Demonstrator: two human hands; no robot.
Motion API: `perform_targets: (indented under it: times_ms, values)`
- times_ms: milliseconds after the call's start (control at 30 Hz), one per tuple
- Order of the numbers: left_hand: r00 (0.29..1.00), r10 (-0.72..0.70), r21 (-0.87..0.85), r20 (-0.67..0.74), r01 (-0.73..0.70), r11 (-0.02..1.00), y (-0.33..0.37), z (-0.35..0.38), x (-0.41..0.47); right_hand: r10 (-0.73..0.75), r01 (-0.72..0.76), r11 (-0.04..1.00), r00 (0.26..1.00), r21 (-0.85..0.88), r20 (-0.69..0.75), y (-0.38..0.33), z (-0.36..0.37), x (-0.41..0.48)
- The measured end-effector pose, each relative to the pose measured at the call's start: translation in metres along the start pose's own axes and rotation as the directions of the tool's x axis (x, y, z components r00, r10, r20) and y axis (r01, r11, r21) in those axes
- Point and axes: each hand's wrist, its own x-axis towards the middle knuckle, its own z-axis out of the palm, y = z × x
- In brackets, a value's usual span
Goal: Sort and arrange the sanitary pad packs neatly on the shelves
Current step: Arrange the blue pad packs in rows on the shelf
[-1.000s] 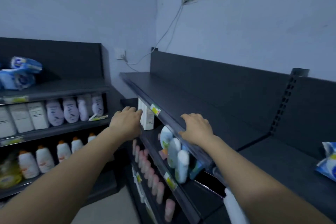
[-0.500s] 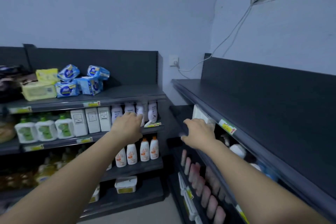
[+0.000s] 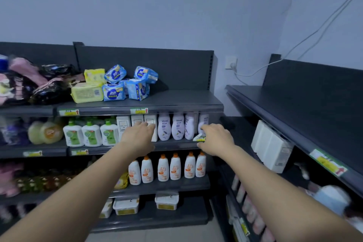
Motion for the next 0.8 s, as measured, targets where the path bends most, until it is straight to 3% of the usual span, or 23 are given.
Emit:
perform_targets:
  times_ms: [800]
  values:
    - [0.94,-0.34,-0.002,0.022,0.34,0.94,-0.149,0.054,0.204,-0.346,0.344,0.936,0.938,0.069,0.016,-0.103,0.062,0.312]
